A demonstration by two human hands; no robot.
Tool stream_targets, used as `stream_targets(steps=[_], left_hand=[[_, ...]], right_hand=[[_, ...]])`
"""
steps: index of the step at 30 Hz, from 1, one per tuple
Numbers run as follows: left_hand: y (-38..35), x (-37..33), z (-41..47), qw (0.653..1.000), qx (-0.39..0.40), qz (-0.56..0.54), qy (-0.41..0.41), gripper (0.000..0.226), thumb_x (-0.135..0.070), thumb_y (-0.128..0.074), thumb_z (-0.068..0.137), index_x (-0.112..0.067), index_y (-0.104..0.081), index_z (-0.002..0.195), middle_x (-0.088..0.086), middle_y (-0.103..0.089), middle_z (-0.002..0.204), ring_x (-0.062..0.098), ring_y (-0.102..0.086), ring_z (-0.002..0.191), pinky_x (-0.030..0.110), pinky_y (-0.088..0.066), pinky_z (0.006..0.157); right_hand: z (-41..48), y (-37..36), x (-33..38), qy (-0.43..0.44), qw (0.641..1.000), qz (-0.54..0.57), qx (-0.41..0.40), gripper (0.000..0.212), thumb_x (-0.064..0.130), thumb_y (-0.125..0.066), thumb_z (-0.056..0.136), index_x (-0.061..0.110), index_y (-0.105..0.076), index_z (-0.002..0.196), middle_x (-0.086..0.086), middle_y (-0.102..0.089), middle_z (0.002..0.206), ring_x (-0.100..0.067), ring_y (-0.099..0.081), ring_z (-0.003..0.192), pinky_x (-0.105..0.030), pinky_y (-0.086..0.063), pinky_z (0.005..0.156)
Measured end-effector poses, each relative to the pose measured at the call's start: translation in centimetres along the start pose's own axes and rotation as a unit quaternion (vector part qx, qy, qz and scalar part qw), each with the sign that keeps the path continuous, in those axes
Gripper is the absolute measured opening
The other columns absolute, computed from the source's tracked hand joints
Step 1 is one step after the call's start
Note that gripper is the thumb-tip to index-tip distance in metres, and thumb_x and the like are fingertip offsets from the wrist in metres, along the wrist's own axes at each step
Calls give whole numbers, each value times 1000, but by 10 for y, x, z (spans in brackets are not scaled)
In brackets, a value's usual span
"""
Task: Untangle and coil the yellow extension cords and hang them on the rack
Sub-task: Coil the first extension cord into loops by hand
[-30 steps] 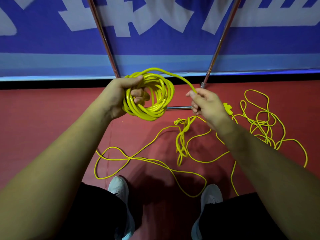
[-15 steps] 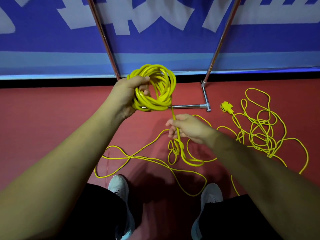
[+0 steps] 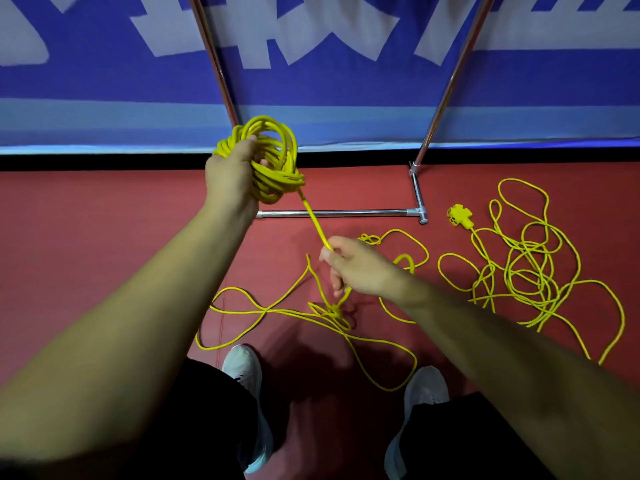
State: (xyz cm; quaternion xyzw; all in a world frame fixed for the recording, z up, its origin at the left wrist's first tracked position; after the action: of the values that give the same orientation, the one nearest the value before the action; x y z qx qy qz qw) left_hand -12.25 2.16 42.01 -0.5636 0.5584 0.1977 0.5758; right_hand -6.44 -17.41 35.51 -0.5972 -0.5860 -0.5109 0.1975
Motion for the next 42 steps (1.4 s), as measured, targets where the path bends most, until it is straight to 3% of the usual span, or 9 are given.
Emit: stream_targets(steps=[6,10,16,20,23,27,33,38,42], left_hand=[[-1,18,-16,978,59,193,-48,24,-15,-69,91,-6,-61,71,4,-58,53,16,-56,46,24,-46,51],[-9,21,-33,936,142,314,-68,13,-5,-67,89,-7,-61,77,-2,-58,54,6,-56,42,17,-41,41],[-15,34,-48,796,386,464,-53,17,-6,-72,86,-5,-58,77,-8,-52,54,4,-43,45,18,-35,42],[-16,42,-52,717,434,545,17,33,-18,-73,80,6,-51,75,1,-43,55,7,-33,44,22,-32,41],[-12,42,-54,720,450,518,102,20,-24,-69,76,-9,-59,67,-10,-51,51,3,-41,44,18,-36,43],[-9,41,-54,761,451,414,213,19,-13,-67,86,-8,-71,69,10,-69,64,16,-63,53,24,-53,55],[-13,32,-63,799,427,339,252,23,-27,-61,87,-8,-63,75,7,-64,59,14,-62,48,22,-51,48],[-10,27,-65,774,483,321,253,19,-24,-77,74,-6,-71,77,6,-68,66,14,-67,59,24,-55,56],[-15,29,-66,722,519,434,148,37,-19,-81,72,5,-62,92,6,-66,77,13,-62,70,27,-52,67]], right_hand=[[-10,6,24,37,995,-72,50,29,15,-49,100,-12,-56,92,-6,-60,55,-13,-59,41,-21,-46,44],[-12,16,36,63,993,-56,79,27,7,-52,97,-19,-56,105,-8,-61,56,-15,-60,43,-24,-50,47],[-16,45,44,64,989,-53,124,17,1,-58,92,-14,-64,96,-1,-63,54,-17,-61,50,-27,-54,54],[-21,58,49,59,984,-78,151,13,-4,-60,89,-3,-70,97,-1,-67,61,-14,-63,56,-28,-55,61],[-25,64,55,72,983,-111,126,18,-1,-65,85,7,-73,99,-8,-74,76,-17,-67,68,-34,-55,67],[-28,78,60,96,979,-174,41,24,8,-74,77,18,-56,89,-3,-70,82,-5,-57,61,-21,-45,57],[-29,84,56,133,972,-193,-14,33,5,-69,74,15,-48,97,-7,-66,84,-17,-58,66,-30,-47,57],[-29,88,54,156,975,-158,-33,32,7,-66,73,16,-46,96,-8,-61,85,-12,-51,65,-38,-47,60],[-27,85,51,163,974,-155,-39,32,8,-63,70,17,-44,95,-9,-58,77,-11,-45,62,-35,-42,57]])
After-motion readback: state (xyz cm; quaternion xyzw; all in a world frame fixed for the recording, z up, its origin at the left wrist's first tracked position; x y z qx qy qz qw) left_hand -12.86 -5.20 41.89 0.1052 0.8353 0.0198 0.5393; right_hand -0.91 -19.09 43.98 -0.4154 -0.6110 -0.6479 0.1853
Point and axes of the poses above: each hand's wrist, its own z-axis towards the middle knuckle, its own y-axis out of the back of the hand, x = y × z, the point moved 1 cm from there along z, towards the middle knuckle
